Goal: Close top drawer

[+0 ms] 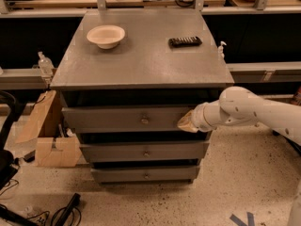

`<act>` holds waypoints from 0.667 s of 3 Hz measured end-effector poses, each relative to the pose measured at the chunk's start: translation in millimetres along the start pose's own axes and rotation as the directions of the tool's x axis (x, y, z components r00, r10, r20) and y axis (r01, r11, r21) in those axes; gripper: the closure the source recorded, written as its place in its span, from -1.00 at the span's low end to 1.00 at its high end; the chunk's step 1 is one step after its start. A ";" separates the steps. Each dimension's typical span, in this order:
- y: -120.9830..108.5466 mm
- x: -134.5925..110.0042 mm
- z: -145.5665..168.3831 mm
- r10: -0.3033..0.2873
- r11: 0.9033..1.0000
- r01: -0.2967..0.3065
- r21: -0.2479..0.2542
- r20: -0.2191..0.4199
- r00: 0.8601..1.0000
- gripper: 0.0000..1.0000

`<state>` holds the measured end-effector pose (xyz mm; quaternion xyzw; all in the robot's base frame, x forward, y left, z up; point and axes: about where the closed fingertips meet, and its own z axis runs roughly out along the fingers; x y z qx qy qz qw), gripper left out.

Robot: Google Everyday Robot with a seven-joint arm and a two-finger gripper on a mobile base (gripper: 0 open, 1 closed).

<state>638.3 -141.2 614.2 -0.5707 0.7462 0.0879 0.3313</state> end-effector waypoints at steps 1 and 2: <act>-7.2 1.1 6.5 0.038 0.999 -0.038 0.010 0.008 0.999 1.00; -5.8 1.8 5.5 0.038 0.999 -0.038 0.010 0.008 0.999 1.00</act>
Offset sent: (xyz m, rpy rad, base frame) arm 0.0082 0.0001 -0.0035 0.0188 0.0074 -0.0304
